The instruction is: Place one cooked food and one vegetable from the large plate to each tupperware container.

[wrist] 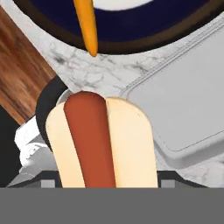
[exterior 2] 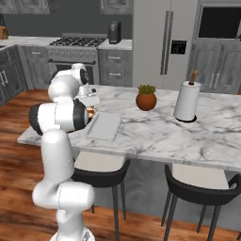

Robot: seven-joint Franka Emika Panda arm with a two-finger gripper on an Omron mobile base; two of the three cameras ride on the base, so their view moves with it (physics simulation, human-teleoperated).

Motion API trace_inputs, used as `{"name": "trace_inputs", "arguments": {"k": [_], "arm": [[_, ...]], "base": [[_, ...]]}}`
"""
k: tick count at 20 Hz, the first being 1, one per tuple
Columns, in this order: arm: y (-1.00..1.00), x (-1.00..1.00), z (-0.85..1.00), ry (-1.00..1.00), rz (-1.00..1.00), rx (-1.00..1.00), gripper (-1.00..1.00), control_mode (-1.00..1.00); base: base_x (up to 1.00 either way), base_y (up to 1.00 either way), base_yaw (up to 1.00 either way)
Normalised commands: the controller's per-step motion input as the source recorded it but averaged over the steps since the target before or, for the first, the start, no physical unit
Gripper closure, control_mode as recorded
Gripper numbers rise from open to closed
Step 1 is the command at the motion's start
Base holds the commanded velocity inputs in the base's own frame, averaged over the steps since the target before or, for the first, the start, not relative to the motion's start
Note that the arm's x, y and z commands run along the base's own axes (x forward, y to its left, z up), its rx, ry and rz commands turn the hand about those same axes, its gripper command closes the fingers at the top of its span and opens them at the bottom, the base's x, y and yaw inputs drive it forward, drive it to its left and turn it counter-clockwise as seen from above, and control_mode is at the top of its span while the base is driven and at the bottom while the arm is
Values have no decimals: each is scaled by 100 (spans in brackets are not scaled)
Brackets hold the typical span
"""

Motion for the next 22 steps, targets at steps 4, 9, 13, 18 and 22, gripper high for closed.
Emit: {"name": "trace_inputs", "arguments": {"k": [4, 9, 13, 18, 22], "arm": [[-36, 17, 0, -6, -52, -6, 100, -100], [-24, 59, 0, 0, -68, -16, 100, -100], [-21, 65, 1, 8, -67, -16, 100, -100], [-30, 42, -23, 9, -60, -1, 100, -100], [-32, 50, -39, 6, -21, 0, 100, -100]], "base": [[0, 0, 0], [0, 0, 0], [0, 0, 0], [0, 0, 0], [0, 0, 0]]}}
